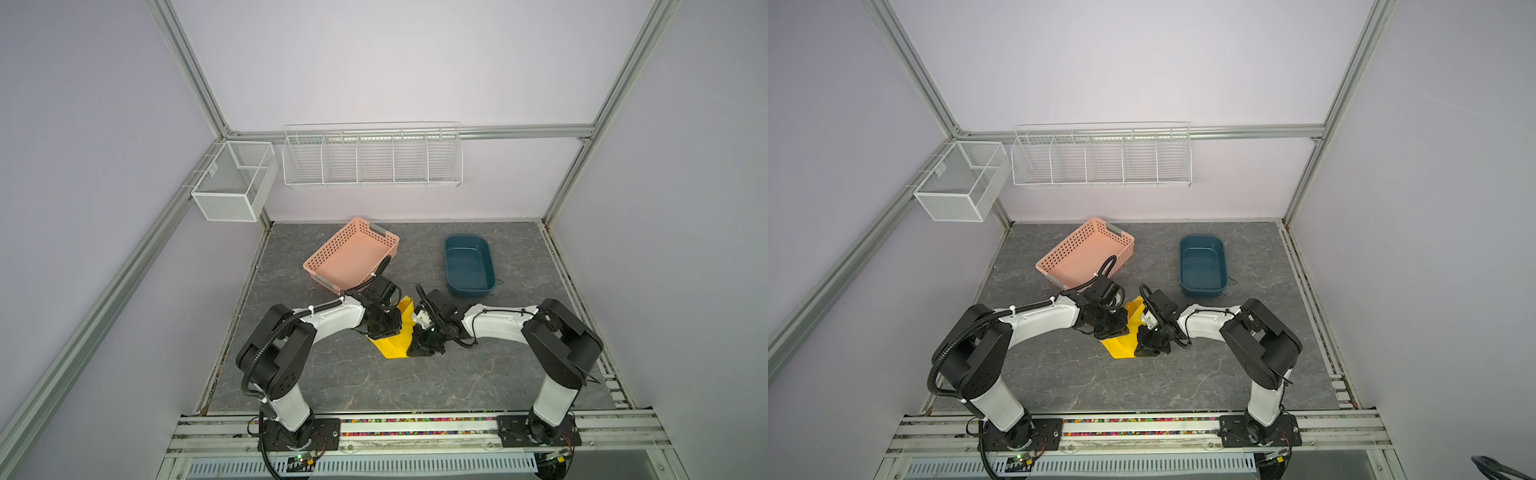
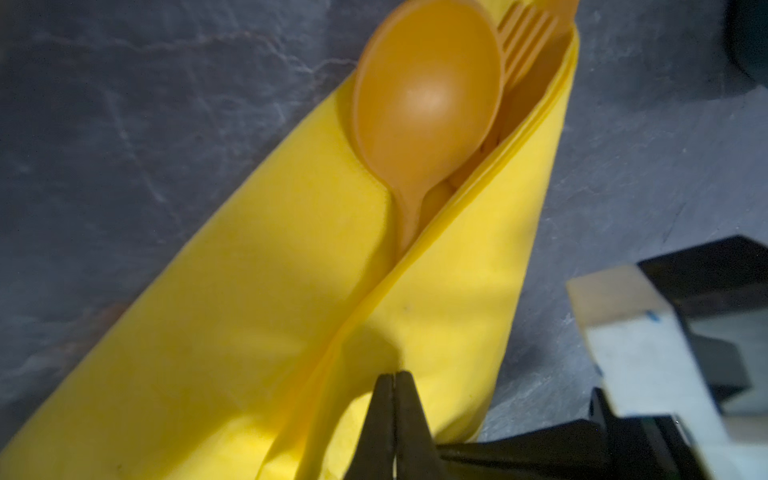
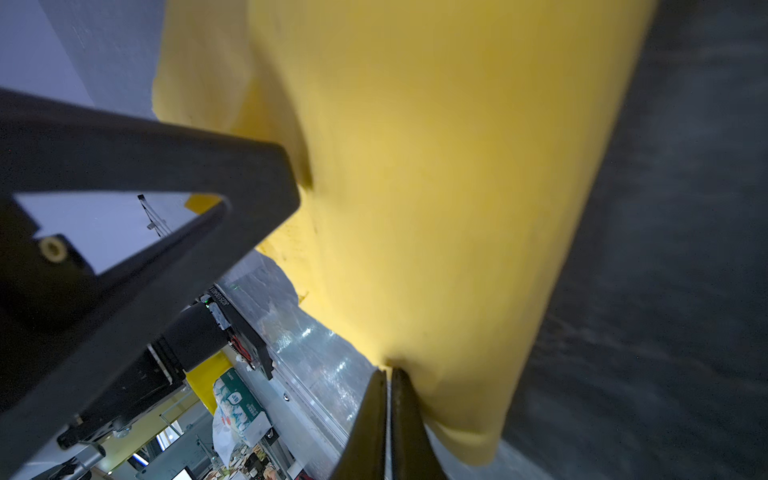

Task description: Place the utensils on the paper napkin and roll it up

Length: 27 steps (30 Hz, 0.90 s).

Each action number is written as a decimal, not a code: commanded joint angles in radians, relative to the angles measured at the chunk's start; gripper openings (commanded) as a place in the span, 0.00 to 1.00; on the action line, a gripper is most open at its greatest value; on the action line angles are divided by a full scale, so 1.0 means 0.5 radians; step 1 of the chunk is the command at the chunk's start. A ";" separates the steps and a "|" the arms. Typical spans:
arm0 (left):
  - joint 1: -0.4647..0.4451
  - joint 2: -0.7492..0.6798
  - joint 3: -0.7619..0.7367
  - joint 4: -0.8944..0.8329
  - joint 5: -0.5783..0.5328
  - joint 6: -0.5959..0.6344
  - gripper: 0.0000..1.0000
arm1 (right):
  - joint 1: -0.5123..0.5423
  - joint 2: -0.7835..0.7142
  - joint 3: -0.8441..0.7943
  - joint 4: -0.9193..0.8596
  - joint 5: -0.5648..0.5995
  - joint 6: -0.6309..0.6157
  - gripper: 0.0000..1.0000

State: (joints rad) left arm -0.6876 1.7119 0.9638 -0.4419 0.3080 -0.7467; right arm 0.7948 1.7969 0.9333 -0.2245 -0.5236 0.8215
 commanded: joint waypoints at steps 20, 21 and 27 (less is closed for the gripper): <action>-0.005 0.154 -0.091 0.108 0.040 -0.024 0.00 | -0.081 -0.234 0.067 -0.252 0.054 -0.071 0.13; -0.005 0.153 -0.096 0.106 0.038 -0.023 0.00 | -0.084 -0.232 0.081 -0.245 0.041 -0.069 0.13; -0.006 0.141 -0.101 0.119 0.034 -0.039 0.00 | -0.084 -0.124 0.145 -0.109 -0.023 0.015 0.14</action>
State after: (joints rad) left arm -0.6876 1.7527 0.9501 -0.3447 0.3744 -0.7547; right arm 0.7532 1.7035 0.9825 -0.3069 -0.5148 0.8089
